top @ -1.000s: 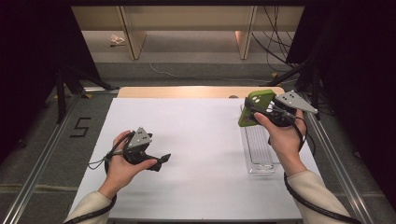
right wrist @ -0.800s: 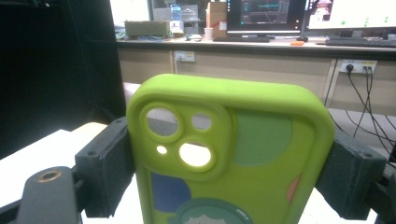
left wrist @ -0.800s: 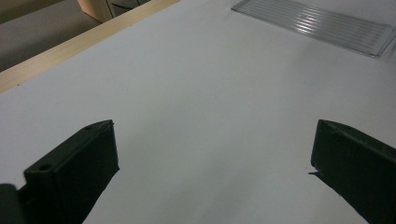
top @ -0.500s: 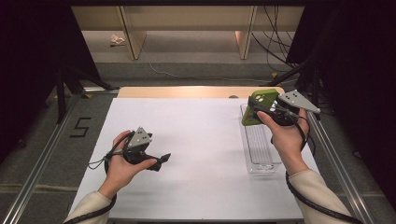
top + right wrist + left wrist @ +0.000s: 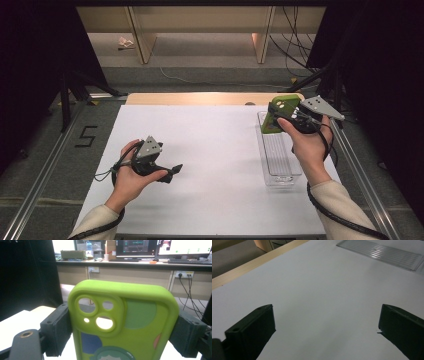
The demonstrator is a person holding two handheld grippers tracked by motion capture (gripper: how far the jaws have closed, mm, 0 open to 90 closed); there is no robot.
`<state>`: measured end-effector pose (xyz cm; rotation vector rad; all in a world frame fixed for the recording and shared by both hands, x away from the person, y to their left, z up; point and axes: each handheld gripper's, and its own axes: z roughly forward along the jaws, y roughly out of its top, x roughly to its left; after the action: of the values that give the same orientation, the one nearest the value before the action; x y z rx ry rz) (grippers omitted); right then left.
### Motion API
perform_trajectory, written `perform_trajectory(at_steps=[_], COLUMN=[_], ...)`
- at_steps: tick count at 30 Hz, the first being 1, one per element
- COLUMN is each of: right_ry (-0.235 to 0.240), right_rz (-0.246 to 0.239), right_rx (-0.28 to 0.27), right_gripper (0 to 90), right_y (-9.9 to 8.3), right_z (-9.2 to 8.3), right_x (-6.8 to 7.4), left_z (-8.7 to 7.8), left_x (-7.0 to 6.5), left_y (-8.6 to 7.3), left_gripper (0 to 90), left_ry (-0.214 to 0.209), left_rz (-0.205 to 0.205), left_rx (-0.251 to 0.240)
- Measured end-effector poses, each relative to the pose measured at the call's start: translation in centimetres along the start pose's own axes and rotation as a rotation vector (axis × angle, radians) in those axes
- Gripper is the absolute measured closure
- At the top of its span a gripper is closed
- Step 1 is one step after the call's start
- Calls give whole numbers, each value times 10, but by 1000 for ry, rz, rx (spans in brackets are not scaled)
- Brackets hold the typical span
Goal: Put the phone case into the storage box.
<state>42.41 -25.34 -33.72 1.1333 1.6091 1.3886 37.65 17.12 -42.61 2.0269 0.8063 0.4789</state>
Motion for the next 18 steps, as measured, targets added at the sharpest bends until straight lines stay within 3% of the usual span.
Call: perform_trajectory(at_steps=[18], right_ry=[-31], right_rz=[9], right_rx=[-3], right_gripper=[172], right_y=[1], right_z=[3], right_x=[-11], left_z=[0], left_x=[1], left_y=[0], left_gripper=[5], left_ry=[3], left_rz=[0], left_rx=[-1])
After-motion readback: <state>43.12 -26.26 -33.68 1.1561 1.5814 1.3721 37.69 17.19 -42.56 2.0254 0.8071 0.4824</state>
